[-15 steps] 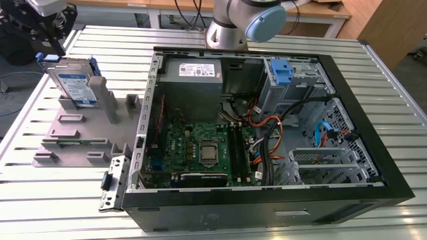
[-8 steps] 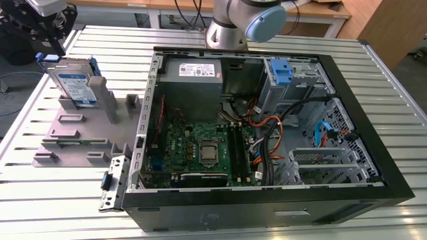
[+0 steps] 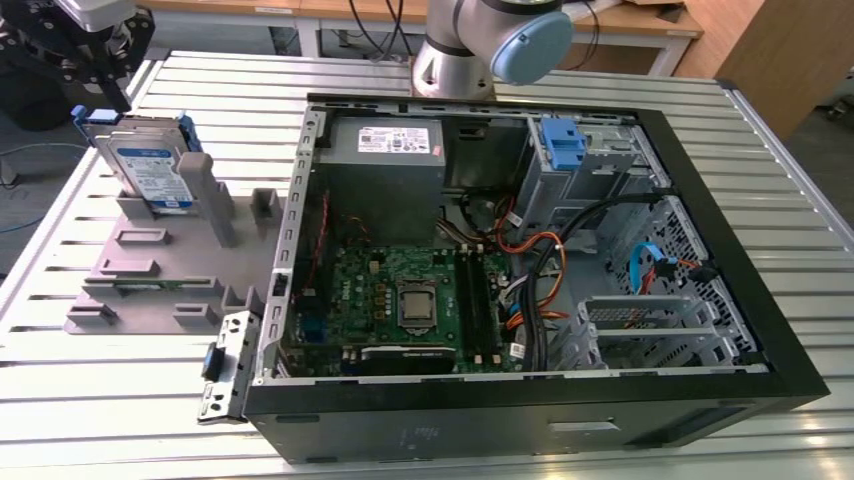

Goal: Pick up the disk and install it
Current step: 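Pick up the disk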

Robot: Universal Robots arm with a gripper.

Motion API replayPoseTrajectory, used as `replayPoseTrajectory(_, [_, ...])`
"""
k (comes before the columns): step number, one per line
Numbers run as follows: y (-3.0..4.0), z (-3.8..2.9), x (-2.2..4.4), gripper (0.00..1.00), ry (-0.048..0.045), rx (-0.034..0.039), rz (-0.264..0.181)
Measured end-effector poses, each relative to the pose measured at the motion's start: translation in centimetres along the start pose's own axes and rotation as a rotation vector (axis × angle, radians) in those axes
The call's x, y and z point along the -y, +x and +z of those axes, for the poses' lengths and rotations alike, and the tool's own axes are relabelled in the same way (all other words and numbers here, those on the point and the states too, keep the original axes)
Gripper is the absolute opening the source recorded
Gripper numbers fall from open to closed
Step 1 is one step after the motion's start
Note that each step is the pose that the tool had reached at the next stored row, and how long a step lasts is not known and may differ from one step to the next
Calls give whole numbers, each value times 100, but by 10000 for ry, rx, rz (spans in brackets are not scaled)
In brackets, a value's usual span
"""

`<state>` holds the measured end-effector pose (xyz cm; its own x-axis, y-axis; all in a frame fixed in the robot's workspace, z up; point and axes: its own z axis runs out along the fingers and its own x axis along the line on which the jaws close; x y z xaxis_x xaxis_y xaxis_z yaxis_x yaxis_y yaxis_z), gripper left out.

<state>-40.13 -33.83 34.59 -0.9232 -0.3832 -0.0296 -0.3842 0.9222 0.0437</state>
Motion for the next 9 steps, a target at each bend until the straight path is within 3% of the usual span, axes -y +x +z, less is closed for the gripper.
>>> replayPoseTrajectory(9, [0, 0, 0, 11, 0, 0, -8])
